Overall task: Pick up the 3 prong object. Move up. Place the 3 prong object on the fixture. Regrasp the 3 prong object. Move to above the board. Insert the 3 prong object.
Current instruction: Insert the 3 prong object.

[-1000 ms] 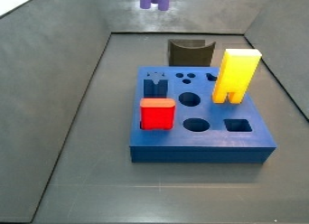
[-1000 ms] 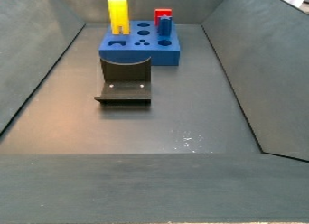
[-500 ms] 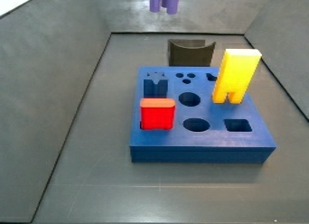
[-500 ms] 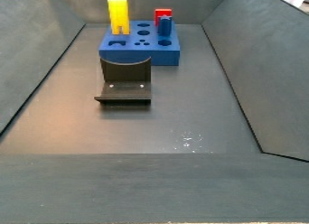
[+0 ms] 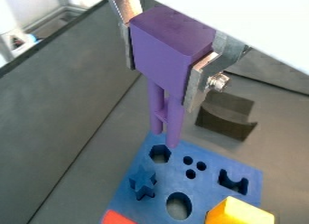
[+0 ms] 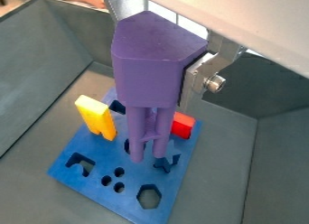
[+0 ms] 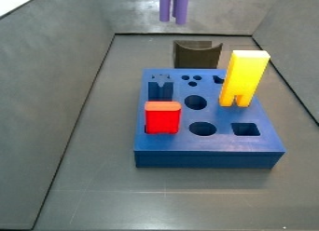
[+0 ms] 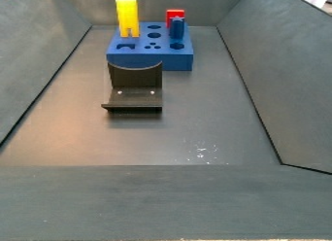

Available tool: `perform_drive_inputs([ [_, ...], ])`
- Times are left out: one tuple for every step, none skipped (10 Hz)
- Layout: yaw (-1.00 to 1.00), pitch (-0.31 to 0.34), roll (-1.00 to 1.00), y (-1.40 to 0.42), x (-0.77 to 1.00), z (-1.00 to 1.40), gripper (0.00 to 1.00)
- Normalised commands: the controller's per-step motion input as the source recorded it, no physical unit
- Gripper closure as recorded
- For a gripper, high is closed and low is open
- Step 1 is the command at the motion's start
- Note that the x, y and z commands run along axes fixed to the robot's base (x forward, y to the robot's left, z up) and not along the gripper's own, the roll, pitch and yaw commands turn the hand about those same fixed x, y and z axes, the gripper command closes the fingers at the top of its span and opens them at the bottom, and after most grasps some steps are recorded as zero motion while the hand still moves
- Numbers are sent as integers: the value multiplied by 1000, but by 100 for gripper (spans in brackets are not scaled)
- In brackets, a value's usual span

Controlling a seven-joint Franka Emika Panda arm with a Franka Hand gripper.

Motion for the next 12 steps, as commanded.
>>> perform_drive_inputs([
  [-600,-41,-106,143,54,-209,100],
  [-631,-44,-104,109,46,-229,100],
  [-617,-50,-114,97,34,-177,100],
  [-643,-44,-126,91,63,-140,100],
  [-414,-13,-136,194,331,-157,100],
  [-557,-7,-126,166,263,-160,100],
  [-577,0,-103,146,246,-160,100],
  [-606,-11,-110,100,214,-171,100],
  [-706,-30,-109,97,223,-220,100],
  [-749,-36,-103,74,91,-200,100],
  [-686,-26,-110,131,177,-206,100],
  [-700,-10,-96,86,143,-206,100],
])
